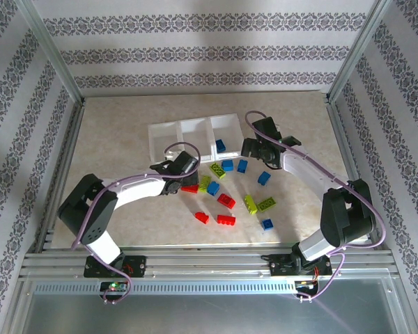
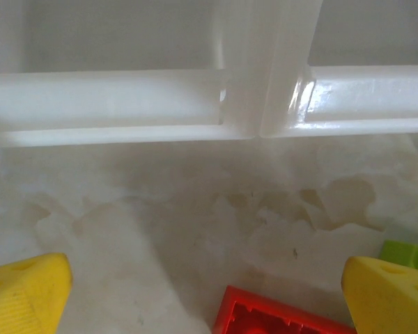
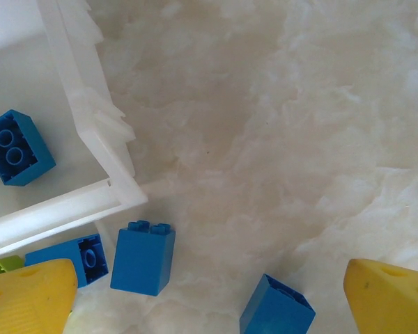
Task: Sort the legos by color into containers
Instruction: Pick up the lego from the center of the table.
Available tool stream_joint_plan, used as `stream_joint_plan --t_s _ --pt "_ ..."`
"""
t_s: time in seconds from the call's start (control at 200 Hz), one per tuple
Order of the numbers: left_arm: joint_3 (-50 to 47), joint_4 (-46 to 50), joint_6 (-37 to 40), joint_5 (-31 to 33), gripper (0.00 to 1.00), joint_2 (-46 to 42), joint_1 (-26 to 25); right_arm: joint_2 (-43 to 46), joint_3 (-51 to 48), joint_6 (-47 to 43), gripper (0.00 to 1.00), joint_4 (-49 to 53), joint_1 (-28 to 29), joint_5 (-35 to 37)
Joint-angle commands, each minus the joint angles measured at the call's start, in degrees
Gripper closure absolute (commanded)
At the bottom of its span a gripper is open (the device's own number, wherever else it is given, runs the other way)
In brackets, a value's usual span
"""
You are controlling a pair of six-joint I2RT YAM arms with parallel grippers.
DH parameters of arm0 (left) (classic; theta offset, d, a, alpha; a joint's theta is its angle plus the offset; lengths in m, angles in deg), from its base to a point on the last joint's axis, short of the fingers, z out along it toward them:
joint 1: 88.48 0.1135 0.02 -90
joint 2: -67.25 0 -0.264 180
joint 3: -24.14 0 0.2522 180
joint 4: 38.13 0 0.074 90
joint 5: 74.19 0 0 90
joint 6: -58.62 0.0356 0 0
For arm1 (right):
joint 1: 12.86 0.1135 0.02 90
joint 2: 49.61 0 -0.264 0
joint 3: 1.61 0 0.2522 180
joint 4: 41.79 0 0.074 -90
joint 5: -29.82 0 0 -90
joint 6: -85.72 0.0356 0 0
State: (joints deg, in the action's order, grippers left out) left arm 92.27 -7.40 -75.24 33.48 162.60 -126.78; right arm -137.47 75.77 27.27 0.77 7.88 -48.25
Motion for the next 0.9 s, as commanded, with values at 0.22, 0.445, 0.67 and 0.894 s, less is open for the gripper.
stream_joint_plan --t_s 0.22,0.445,0.67,0.894 --pt "6.47 8.89 1.48 -2.03 0.00 6.72 -0.63 2.86 -3.65 0.18 0.02 -3.04 -2.16 -2.23" --pt "5.27 14.42 3.53 -7.17 0.00 6.23 -0.72 3.28 -4.10 0.52 0.02 -3.59 -2.36 -2.52" --pt "3.48 18.71 6.16 -9.42 0.00 2.05 -0.72 3.21 -4.31 1.05 0.02 -4.34 -2.40 -2.87" --pt "1.93 19.84 7.74 -12.13 0.03 -0.47 -0.72 3.64 -4.79 1.68 0.02 -4.43 -2.36 -2.96"
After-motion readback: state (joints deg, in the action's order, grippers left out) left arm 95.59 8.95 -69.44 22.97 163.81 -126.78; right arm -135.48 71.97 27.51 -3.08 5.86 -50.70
